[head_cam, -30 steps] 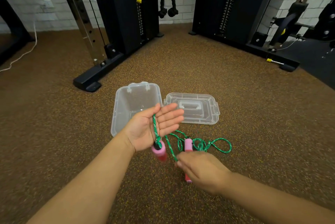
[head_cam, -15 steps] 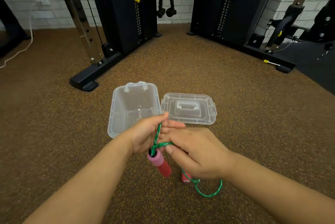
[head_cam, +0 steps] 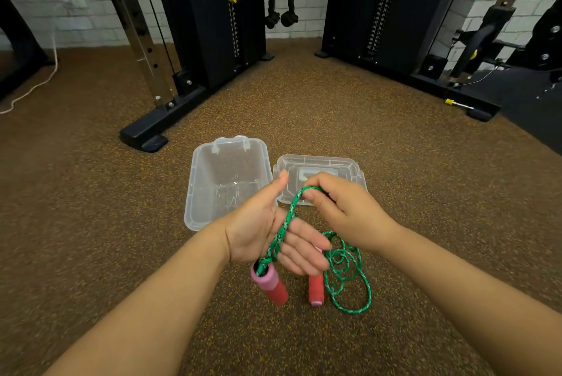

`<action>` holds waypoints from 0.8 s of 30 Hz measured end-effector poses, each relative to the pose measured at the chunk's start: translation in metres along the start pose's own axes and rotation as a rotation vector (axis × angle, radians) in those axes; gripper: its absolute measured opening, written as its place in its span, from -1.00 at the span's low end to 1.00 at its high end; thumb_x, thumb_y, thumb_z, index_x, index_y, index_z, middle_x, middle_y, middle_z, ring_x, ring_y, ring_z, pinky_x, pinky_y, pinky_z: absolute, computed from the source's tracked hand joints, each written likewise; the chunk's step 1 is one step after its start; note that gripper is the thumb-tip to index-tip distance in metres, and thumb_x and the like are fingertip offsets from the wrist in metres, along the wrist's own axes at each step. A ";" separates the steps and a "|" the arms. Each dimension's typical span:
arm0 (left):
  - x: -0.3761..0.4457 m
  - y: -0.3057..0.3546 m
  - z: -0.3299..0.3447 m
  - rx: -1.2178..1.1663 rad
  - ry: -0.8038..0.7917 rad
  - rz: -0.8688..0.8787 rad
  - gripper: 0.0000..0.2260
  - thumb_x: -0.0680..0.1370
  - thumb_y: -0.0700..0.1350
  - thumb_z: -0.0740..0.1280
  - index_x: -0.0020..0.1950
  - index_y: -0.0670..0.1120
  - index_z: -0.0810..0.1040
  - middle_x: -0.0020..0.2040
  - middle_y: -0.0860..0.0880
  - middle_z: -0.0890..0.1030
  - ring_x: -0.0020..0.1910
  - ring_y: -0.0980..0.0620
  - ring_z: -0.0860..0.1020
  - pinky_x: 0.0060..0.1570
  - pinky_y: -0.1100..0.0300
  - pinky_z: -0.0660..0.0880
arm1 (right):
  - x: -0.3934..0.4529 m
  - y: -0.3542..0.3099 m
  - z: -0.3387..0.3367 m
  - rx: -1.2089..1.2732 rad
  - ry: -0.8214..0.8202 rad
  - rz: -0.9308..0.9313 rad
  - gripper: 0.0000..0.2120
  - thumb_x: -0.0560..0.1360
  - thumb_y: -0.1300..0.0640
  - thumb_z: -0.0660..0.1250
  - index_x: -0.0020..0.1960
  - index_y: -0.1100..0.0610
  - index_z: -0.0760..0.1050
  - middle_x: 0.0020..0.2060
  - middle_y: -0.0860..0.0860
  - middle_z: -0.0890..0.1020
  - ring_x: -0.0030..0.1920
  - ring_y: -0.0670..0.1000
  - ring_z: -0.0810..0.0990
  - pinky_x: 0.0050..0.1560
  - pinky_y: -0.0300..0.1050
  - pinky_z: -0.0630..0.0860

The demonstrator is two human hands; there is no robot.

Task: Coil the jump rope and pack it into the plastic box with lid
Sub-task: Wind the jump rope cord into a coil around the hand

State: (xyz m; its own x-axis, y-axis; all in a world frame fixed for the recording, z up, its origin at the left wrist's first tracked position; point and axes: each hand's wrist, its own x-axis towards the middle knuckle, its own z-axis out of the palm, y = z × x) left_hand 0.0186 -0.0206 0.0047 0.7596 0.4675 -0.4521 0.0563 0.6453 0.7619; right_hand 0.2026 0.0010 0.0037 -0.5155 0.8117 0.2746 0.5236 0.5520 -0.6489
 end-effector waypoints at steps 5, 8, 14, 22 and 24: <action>-0.004 0.001 0.005 -0.044 -0.001 0.192 -0.63 0.54 0.05 0.18 0.01 -0.15 0.68 -0.14 -0.14 0.73 -0.14 -0.04 0.70 -0.10 0.15 0.61 | -0.016 0.023 0.029 0.249 -0.092 0.245 -0.88 0.60 0.18 0.21 0.00 0.07 0.52 -0.12 -0.01 0.66 -0.05 -0.01 0.61 0.05 0.02 0.52; -0.003 -0.003 0.005 -0.076 0.052 0.236 -0.64 0.55 -0.01 0.16 0.06 -0.19 0.65 -0.15 -0.15 0.72 -0.16 -0.04 0.70 -0.09 0.14 0.62 | -0.027 0.019 0.046 0.333 -0.183 0.260 -0.75 0.56 0.31 0.23 0.17 0.08 0.50 0.01 -0.06 0.64 0.06 -0.09 0.61 0.14 -0.22 0.51; -0.003 0.007 0.004 -0.162 0.290 0.417 -0.61 0.56 -0.01 0.11 -0.02 -0.17 0.68 -0.19 -0.15 0.72 -0.20 -0.04 0.71 -0.12 0.12 0.63 | -0.035 0.007 0.052 0.167 -0.171 0.259 -0.77 0.64 0.11 0.10 -0.09 0.00 0.50 -0.43 -0.20 0.47 -0.39 -0.29 0.45 -0.30 -0.29 0.32; -0.005 0.014 -0.006 -0.312 0.465 0.525 -0.52 0.63 0.08 -0.04 0.17 -0.19 0.55 0.01 -0.15 0.70 -0.03 -0.04 0.69 0.07 0.11 0.56 | -0.053 -0.019 0.050 -0.194 -0.405 0.015 -0.69 0.64 -0.06 0.01 0.06 0.07 0.44 -0.17 -0.06 0.58 -0.10 0.05 0.52 -0.15 -0.06 0.31; -0.005 0.013 -0.008 -0.305 0.485 0.499 -0.38 0.60 0.21 -0.11 0.20 -0.20 0.54 0.08 -0.19 0.68 0.06 -0.07 0.66 0.15 0.08 0.52 | -0.053 -0.031 0.048 -0.245 -0.412 -0.073 -0.70 0.64 -0.08 -0.01 -0.01 0.10 0.37 -0.08 0.08 0.60 -0.08 0.12 0.52 -0.16 -0.03 0.26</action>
State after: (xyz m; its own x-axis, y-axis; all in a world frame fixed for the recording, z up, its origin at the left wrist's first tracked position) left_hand 0.0104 -0.0096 0.0135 0.2742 0.9157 -0.2939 -0.4544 0.3927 0.7996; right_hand 0.1815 -0.0688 -0.0242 -0.7567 0.6533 -0.0223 0.5947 0.6739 -0.4383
